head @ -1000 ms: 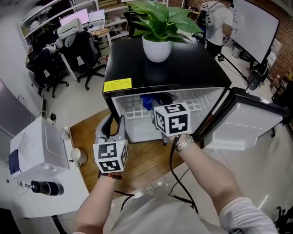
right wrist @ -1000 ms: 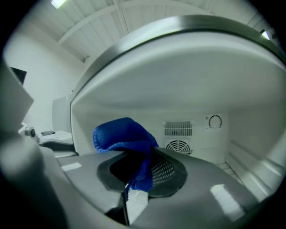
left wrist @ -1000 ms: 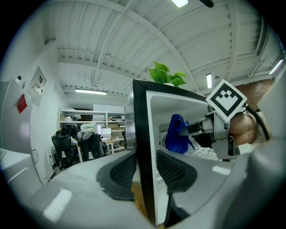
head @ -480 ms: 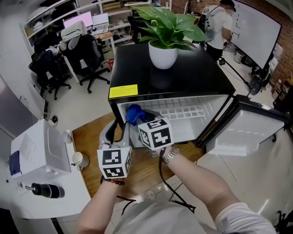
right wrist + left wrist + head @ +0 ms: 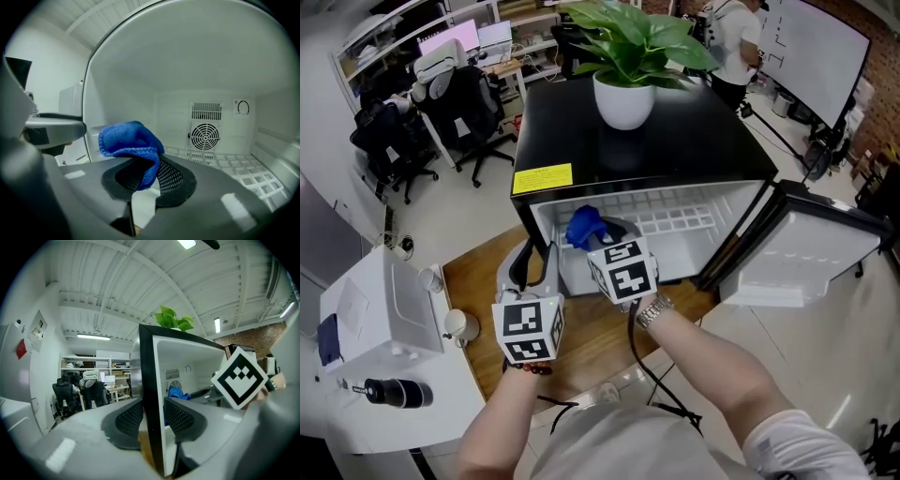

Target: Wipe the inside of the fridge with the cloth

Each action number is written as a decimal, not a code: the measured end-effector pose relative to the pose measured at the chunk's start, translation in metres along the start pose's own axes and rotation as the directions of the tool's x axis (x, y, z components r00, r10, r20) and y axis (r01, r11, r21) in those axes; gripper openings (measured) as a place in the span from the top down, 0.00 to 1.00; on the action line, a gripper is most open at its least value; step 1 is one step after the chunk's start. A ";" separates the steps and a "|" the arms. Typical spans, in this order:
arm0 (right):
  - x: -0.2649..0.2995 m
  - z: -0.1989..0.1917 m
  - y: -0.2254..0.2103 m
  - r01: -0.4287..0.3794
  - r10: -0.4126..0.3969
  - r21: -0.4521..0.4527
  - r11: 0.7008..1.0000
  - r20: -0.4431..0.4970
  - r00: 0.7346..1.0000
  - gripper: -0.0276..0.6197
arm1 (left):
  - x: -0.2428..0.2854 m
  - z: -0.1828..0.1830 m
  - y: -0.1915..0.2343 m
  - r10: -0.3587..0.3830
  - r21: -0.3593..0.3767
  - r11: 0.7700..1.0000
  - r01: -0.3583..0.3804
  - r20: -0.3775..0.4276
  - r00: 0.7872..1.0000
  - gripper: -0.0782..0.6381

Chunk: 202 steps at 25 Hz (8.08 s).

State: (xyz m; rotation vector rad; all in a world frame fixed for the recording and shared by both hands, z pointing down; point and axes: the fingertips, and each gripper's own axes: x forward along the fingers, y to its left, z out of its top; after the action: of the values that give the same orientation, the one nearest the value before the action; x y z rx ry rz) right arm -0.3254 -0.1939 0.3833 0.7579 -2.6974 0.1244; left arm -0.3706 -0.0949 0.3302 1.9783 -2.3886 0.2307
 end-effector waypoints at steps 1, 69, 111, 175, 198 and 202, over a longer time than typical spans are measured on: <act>-0.002 -0.001 -0.004 0.012 -0.012 -0.002 1.000 0.001 1.000 0.85 | 0.000 0.000 0.000 -0.002 -0.001 1.000 0.002 0.001 1.000 0.70; -0.127 -0.036 -0.196 0.433 -0.436 0.111 0.895 0.003 0.900 0.85 | -0.020 -0.007 -0.028 -0.030 -0.010 0.999 0.030 0.003 1.000 0.71; -0.212 0.017 -0.058 -0.446 0.467 -0.160 0.880 0.129 0.875 0.84 | -0.006 0.043 -0.238 -0.861 0.033 0.507 0.861 0.052 0.505 0.78; -0.232 -0.002 -0.128 -0.247 0.267 -0.118 0.962 0.208 0.941 0.95 | 0.250 0.049 -0.264 -0.255 -0.321 0.912 0.254 0.039 0.966 0.79; -0.245 -0.007 -0.124 -0.239 0.258 -0.110 0.965 0.217 0.941 0.95 | 0.210 0.049 -0.297 -0.369 -0.276 0.887 0.369 0.055 0.928 0.80; -0.249 -0.007 -0.120 -0.240 0.260 -0.116 0.964 0.218 0.941 0.95 | 0.199 0.050 -0.301 -0.383 -0.272 0.882 0.384 0.060 0.922 0.80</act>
State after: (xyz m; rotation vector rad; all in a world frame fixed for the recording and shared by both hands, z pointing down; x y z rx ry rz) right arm -0.0611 -0.1734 0.3037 0.4220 -2.9898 -0.0247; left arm -0.1105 -0.3497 0.3328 2.2435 -1.8429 -0.1191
